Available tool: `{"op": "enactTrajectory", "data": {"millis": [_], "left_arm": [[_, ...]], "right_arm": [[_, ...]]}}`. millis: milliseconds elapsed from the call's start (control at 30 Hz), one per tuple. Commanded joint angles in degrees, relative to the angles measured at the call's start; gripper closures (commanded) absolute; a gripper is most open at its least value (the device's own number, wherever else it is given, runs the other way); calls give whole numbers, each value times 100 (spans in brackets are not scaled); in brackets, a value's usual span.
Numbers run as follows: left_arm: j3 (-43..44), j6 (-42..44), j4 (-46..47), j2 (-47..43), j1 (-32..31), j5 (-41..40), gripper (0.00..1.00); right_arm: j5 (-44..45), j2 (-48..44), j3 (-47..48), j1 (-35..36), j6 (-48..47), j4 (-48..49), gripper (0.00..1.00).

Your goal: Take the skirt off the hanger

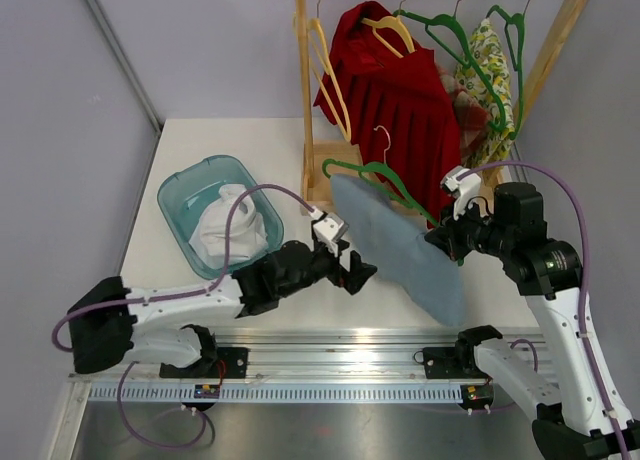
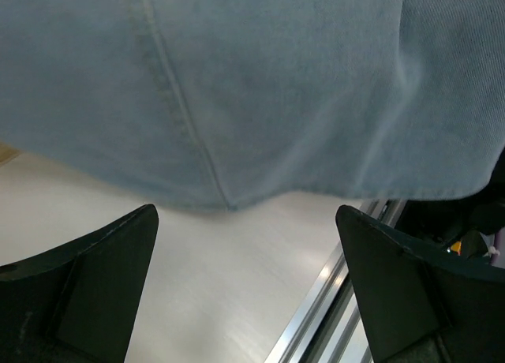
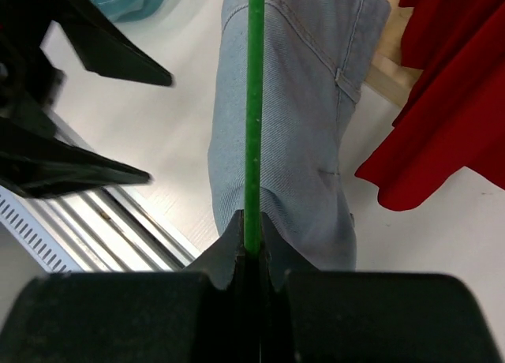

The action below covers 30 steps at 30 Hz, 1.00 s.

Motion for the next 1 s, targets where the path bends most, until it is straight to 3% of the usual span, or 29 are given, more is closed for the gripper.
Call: {"op": "enactTrajectory", "data": {"millis": [0, 133, 267, 367, 400, 500, 700, 833, 967], "left_arm": [[670, -279, 1556, 815, -296, -955, 1], [917, -490, 1924, 1441, -446, -1404, 3], [1031, -517, 2294, 1794, -446, -1484, 15], [1198, -367, 2461, 2066, -446, -1484, 41], [1233, -324, 2496, 2120, -428, -1492, 65], [1313, -236, 2523, 2190, -428, -1501, 100], [1023, 28, 1927, 1149, -428, -966, 100], [996, 274, 583, 42, -428, -255, 100], [926, 511, -393, -1042, -420, -139, 100]], "right_arm": [[-722, -58, 34, -31, 48, 789, 100], [-880, -58, 26, -31, 84, 798, 100], [-986, -58, -18, -23, 110, 807, 100], [-1056, -49, -1, -49, 119, 789, 100], [-1047, -40, 8, -49, 119, 789, 100], [-969, -40, 34, -75, 128, 780, 100], [259, -23, -62, -154, 128, 964, 100], [649, 74, -168, -216, 101, 1114, 100], [763, 232, -212, -277, 66, 1246, 100]]}}
